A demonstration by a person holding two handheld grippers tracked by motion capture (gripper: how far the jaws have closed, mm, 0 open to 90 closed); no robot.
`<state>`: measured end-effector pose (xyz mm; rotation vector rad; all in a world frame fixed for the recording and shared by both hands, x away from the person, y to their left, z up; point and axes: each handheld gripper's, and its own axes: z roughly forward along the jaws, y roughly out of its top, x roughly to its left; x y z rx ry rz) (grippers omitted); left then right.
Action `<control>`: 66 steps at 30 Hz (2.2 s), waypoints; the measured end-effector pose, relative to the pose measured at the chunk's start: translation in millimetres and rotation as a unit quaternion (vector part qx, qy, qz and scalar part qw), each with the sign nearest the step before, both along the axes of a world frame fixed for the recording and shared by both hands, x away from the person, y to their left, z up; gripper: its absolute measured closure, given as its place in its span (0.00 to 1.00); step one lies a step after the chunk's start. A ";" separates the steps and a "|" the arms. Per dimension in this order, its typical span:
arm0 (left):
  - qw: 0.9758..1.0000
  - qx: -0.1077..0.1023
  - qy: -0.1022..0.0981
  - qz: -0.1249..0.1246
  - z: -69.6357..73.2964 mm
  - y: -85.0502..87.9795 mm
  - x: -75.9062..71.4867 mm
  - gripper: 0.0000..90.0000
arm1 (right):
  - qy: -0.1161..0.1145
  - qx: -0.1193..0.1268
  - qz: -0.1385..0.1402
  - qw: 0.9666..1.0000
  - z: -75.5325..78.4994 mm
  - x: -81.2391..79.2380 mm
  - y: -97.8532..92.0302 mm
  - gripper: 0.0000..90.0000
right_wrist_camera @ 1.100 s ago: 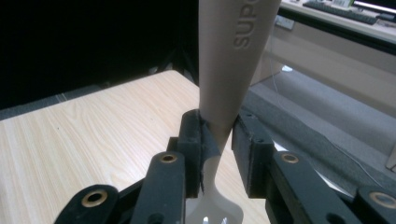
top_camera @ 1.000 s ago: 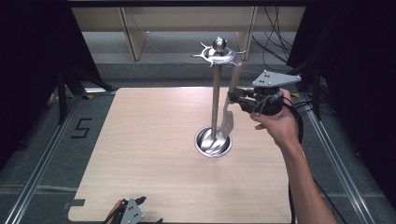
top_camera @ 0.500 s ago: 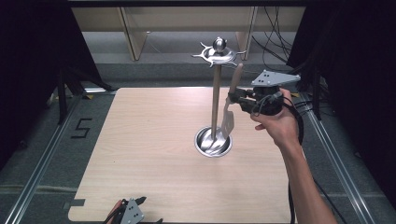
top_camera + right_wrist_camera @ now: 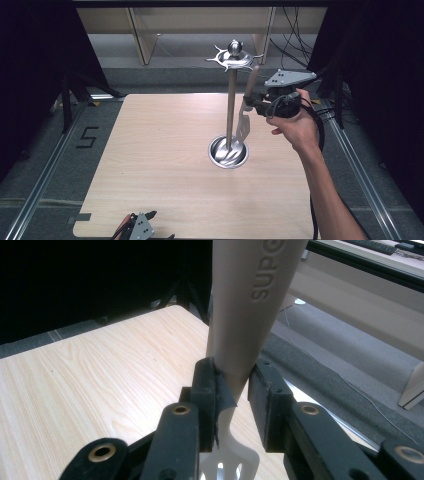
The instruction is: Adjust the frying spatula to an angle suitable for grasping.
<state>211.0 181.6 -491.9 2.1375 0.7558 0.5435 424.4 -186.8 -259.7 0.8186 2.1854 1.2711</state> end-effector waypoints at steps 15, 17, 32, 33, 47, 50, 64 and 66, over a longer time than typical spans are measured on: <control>1.000 -0.012 0.012 0.012 -1.1 -1.8 -2.3 0.17 | -0.014 -0.008 0.007 1.000 -2.2 1.3 -0.9 0.83; 1.000 -0.006 0.007 0.008 -0.7 -1.0 -1.3 0.17 | -0.007 -0.008 0.007 1.000 -2.1 -0.5 -2.1 0.83; 1.000 -0.011 0.013 0.011 -1.2 -1.7 -2.3 0.17 | -0.018 0.017 0.005 1.000 -6.2 -4.1 -3.1 0.81; 1.000 -0.011 0.013 0.011 -1.3 -1.7 -2.2 0.17 | -0.005 0.018 0.009 1.000 -5.8 -4.7 -4.1 0.81; 1.000 -0.006 0.017 0.002 -0.8 -1.4 -2.1 0.17 | -0.018 0.028 0.005 0.999 -4.3 -6.4 -6.4 0.72; 1.000 -0.003 0.011 0.002 -1.0 -1.3 -1.6 0.17 | -0.014 0.027 -0.002 1.000 -3.9 -9.3 -7.1 0.65; 1.000 -0.005 0.024 0.005 -0.4 -0.6 -2.1 0.17 | -0.008 0.021 -0.019 1.000 -18.3 -22.3 -25.4 0.44; 1.000 -0.006 0.023 0.006 -0.5 -0.4 -1.8 0.17 | -0.010 0.026 -0.018 0.999 -23.2 -25.4 -28.8 0.43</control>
